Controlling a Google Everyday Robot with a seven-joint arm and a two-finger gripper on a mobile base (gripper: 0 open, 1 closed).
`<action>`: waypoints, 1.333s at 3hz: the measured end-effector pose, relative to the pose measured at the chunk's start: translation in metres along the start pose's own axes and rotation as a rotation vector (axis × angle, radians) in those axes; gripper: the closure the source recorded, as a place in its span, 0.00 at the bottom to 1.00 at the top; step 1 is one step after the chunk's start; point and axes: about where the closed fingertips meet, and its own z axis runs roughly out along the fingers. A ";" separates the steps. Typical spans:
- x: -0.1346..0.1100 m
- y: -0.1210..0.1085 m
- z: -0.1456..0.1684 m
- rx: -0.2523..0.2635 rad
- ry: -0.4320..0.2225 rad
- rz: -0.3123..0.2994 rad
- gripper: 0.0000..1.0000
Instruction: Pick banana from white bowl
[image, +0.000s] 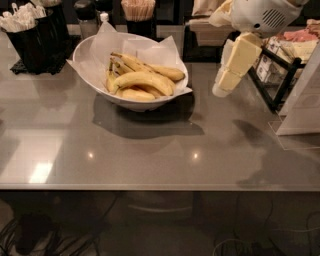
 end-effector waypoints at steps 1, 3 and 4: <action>-0.003 -0.003 0.000 0.007 -0.010 -0.002 0.00; -0.004 -0.026 0.039 0.019 -0.077 0.151 0.00; -0.029 -0.025 0.081 -0.082 -0.112 0.116 0.00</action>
Offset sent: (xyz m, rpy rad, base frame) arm 0.0245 -0.0143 -0.0083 0.1413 -0.0090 -0.1966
